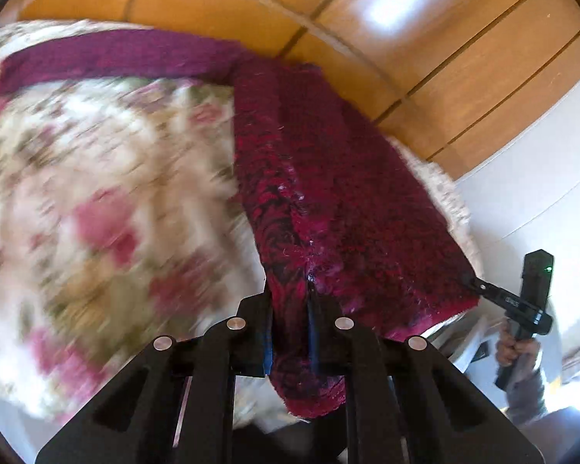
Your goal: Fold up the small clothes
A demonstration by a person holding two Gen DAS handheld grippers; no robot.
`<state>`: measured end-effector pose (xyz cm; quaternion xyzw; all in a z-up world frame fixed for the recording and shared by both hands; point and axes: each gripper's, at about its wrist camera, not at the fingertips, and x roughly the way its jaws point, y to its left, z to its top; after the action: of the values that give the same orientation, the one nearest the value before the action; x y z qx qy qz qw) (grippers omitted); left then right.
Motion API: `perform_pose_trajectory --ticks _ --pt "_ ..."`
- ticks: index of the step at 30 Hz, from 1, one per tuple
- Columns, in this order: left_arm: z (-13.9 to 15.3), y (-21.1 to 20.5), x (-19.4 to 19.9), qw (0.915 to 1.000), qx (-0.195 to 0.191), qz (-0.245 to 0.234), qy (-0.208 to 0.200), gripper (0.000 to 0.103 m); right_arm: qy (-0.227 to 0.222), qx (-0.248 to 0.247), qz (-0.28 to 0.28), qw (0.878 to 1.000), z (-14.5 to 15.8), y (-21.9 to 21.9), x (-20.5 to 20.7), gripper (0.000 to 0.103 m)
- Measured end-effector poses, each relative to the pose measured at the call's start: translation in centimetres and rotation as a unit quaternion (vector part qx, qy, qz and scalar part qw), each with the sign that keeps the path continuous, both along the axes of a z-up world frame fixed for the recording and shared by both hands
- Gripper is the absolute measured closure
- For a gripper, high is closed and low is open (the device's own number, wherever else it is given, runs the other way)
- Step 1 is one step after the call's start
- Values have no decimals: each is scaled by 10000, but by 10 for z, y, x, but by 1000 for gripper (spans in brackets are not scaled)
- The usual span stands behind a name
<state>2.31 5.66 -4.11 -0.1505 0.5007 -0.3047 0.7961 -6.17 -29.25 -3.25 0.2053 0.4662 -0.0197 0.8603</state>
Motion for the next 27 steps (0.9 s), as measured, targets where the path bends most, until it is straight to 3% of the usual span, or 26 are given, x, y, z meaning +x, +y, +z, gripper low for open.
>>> perform_pose_trajectory --ticks 5,11,17,19,22,25,27 --pt "-27 13 -16 9988 289 208 340 92 671 -21 -112 9977 -39 3 -25 91" --pt "-42 7 -29 9976 455 173 488 92 1010 -181 41 9947 -48 9 -40 92" --pt "-37 5 -39 9969 697 4 369 92 1381 -234 179 9900 -59 11 -54 94" --pt "-41 1 -39 9964 763 -16 364 87 1427 -115 238 9894 -64 9 -56 96" --pt "-41 -1 -36 9952 875 69 431 77 1179 81 155 9929 -54 -1 -60 88" --pt "-26 3 -31 9956 881 242 202 77 757 133 -264 9967 -36 -31 -58 62" --pt "-12 6 -25 9952 893 408 -40 77 407 366 -798 9953 -27 -62 -55 55"
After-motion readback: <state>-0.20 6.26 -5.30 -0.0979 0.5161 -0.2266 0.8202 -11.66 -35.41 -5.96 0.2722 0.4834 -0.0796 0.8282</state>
